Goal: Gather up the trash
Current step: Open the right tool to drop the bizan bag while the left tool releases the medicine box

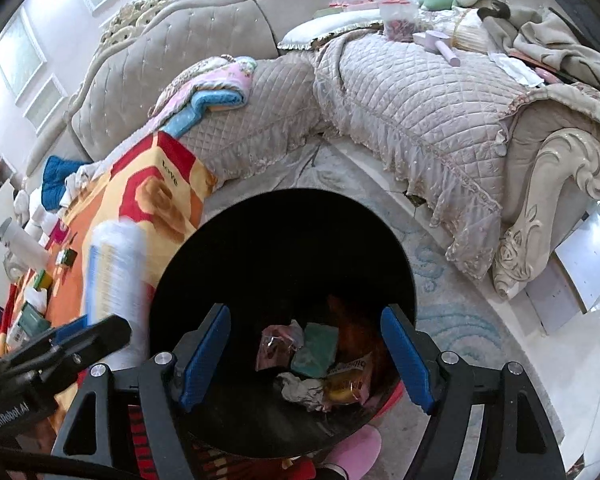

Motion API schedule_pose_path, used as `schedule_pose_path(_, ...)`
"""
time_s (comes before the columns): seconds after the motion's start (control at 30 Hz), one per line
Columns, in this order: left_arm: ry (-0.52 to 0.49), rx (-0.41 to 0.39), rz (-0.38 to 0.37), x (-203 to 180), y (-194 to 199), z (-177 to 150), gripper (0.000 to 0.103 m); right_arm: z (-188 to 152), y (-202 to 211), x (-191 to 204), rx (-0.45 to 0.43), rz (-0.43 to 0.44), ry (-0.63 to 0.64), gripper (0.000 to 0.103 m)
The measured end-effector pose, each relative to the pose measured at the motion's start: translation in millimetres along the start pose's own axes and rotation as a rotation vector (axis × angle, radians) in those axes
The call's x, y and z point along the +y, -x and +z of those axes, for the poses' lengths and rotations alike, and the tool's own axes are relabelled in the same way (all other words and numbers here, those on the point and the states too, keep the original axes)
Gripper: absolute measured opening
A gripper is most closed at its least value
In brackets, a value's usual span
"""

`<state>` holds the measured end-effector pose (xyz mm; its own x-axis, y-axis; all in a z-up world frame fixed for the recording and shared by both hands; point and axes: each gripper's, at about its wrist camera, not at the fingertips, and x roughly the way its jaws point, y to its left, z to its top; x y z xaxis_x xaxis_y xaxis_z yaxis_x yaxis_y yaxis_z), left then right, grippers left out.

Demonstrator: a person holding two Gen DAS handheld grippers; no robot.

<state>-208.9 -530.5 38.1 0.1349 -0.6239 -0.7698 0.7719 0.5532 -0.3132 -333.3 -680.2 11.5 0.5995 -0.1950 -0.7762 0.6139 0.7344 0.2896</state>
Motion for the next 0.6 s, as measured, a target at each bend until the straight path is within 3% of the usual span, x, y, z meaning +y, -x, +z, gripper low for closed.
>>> schedule_pose_path(0.6,0.055,-0.011,0.034,24,19,-10,0.065,-7,1,26,0.026,0.03,0.045,0.076)
